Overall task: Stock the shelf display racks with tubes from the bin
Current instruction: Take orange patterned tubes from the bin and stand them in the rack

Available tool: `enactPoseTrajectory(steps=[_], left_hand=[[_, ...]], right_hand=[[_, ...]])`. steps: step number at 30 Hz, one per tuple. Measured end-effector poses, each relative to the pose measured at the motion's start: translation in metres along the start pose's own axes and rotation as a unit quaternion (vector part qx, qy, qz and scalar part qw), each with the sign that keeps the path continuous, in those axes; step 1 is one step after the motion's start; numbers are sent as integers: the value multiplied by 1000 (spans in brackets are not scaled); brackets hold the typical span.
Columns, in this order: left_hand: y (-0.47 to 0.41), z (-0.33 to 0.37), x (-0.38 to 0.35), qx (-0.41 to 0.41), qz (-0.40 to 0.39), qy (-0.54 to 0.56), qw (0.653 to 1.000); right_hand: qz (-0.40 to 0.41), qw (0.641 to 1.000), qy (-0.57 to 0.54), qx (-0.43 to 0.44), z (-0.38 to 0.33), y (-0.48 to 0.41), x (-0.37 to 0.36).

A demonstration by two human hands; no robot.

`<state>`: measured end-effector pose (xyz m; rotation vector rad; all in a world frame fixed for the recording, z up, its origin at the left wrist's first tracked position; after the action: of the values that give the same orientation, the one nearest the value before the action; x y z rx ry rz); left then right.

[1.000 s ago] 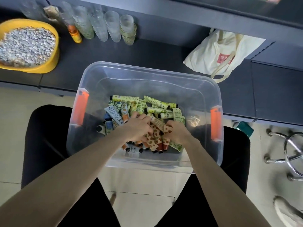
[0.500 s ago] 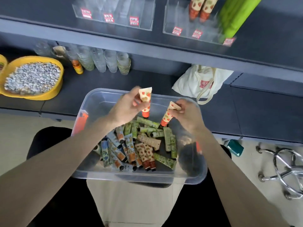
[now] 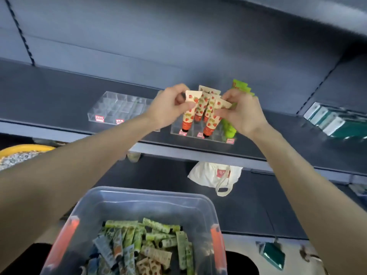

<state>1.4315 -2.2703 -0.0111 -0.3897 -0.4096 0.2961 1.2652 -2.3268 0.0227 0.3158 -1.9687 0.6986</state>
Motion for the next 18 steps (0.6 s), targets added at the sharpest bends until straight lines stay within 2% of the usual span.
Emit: enactPoseTrajectory(steps=[5, 9, 18], left_hand=[[-39, 0, -8, 1, -32, -47, 998], [-61, -10, -19, 26, -65, -38, 997], [-83, -37, -37, 49, -106, -45, 992]], right_hand=[[-31, 995, 96, 20, -1, -44, 14], [-63, 983, 170, 29, 4, -72, 6], [-97, 972, 213, 19, 14, -95, -21]])
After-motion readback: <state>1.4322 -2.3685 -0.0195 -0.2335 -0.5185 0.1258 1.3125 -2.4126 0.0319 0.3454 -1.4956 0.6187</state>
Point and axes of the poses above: each hand's wrist, its own y-axis away from the middle knuckle, its own x-axis out of the back of the hand, z = x × y, the point moved 6 cm from there along -y, towards the middle knuckle, and after that the axes turned 12 degrees about y, right-handed, at the moved point
